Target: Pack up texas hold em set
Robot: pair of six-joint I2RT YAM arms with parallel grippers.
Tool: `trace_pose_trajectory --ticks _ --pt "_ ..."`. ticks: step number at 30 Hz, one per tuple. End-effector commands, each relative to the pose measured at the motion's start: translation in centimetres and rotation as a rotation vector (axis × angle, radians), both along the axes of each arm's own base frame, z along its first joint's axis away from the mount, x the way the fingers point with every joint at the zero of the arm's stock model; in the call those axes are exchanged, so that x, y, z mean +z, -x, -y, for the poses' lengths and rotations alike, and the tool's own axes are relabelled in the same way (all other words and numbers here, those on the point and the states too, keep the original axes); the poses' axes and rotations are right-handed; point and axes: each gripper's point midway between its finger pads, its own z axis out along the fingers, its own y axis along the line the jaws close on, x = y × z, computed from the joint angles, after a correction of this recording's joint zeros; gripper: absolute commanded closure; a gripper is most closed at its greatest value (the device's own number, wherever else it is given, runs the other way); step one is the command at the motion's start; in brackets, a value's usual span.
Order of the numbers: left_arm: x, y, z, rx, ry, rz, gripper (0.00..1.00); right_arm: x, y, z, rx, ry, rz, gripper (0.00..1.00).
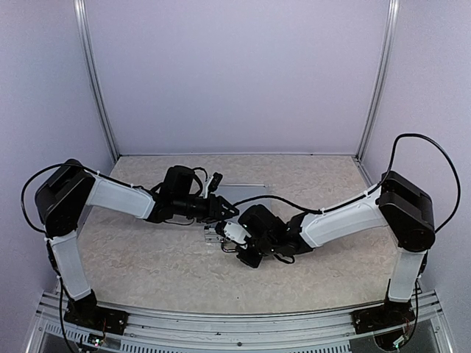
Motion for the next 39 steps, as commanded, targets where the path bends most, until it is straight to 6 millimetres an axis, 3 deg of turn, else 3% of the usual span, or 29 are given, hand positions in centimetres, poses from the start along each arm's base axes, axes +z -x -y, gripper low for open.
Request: trace_pose_trajectory --ticks 1,5,14,20,22,28,32,34,35,39 --pt "0.4 -0.2 0.7 -0.016 0.018 0.014 0.59 2.1 -0.3 0.1 0.001 -0.024 0.047 1.0" --pt "0.3 -0.3 0.7 -0.015 0.016 0.015 0.59 1.2 -1.1 0.4 -0.026 0.013 0.072 1.0" --pt "0.0 0.0 0.7 -0.021 0.011 0.009 0.59 -2.7 -2.9 1.5 -0.11 0.16 0.105 1.0" --pt "-0.1 0.1 0.7 -0.021 0.008 0.01 0.6 -2.8 -2.8 1.1 -0.1 0.14 0.091 1.0" --pt "-0.1 0.1 0.6 -0.019 0.007 0.011 0.6 -1.4 -2.2 0.6 -0.077 0.1 0.101 1.0" --pt "1.0 -0.3 0.2 0.0 0.018 0.03 0.59 6.3 0.3 0.0 -0.025 -0.06 0.104 1.0" --pt "2.6 -1.0 -0.3 0.027 0.024 0.049 0.54 10.5 2.0 1.1 -0.029 -0.16 0.079 1.0" --pt "4.0 -1.3 -0.8 0.045 0.027 0.067 0.46 12.2 2.5 2.2 -0.06 -0.21 0.069 1.0" --pt "4.5 -1.4 -1.1 0.057 0.018 0.076 0.4 12.9 2.6 2.9 -0.09 -0.237 0.065 0.9" --pt "7.8 -1.2 -3.2 0.1 -0.044 0.159 0.02 15.9 1.8 6.6 -0.271 -0.318 0.1 0.31"
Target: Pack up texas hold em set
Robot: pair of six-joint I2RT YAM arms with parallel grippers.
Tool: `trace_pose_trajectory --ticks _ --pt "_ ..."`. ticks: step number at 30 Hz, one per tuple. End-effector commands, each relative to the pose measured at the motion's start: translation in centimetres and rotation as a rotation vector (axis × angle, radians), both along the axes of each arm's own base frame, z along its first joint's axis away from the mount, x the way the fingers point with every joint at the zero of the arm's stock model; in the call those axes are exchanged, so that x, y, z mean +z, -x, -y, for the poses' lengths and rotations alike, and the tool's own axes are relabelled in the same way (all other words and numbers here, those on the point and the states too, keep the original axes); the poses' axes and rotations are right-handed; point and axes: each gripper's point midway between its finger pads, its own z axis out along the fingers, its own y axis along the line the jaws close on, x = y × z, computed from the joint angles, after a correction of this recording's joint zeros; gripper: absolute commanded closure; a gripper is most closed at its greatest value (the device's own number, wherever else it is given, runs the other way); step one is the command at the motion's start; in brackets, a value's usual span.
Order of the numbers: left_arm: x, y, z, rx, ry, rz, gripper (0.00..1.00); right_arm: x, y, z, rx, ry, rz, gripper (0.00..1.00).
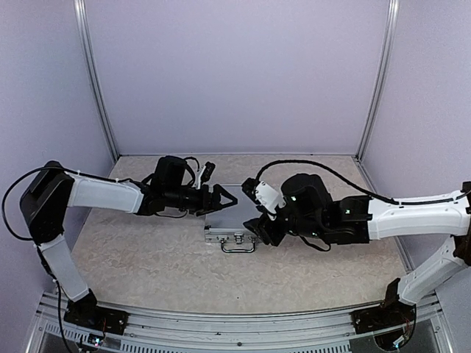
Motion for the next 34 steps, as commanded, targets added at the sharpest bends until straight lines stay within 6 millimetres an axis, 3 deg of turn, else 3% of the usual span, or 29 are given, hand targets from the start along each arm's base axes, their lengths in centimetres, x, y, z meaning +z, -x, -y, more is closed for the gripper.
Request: trace_pose_trajectory --ticks 1,3,5,10,12,17,23,28,34 --pt "5.6 -0.5 -2.3 0.063 -0.052 0.139 0.01 0.7 -0.3 4.5 -0.207 -0.053 -0.048 0.2" --pt "7.2 0.2 -3.9 0.087 -0.086 0.194 0.01 1.6 -0.6 6.4 -0.303 -0.095 -0.051 0.02" --pt "8.9 1.0 -6.1 0.132 -0.12 0.262 0.01 1.9 -0.9 8.5 -0.389 -0.11 -0.038 0.0" --pt "8.4 2.8 -12.8 0.302 -0.298 0.332 0.01 1.8 -1.6 13.0 -0.584 -0.097 -0.004 0.0" --pt "9.2 3.6 -15.4 0.375 -0.333 0.373 0.01 1.6 -1.9 14.7 -0.663 -0.071 0.016 0.0" --pt "10.1 4.7 -19.6 0.504 -0.377 0.449 0.01 2.0 -2.1 18.4 -0.823 -0.042 0.083 0.0" --pt "11.2 5.2 -21.4 0.552 -0.358 0.492 0.01 4.1 -1.6 22.0 -0.918 -0.118 0.144 0.0" --pt "10.8 5.1 -21.2 0.541 -0.363 0.483 0.01 5.9 -0.9 22.9 -0.868 -0.214 0.168 0.0" --pt "10.8 4.9 -21.3 0.541 -0.36 0.483 0.01 6.6 -0.4 24.1 -0.876 -0.237 0.172 0.0"
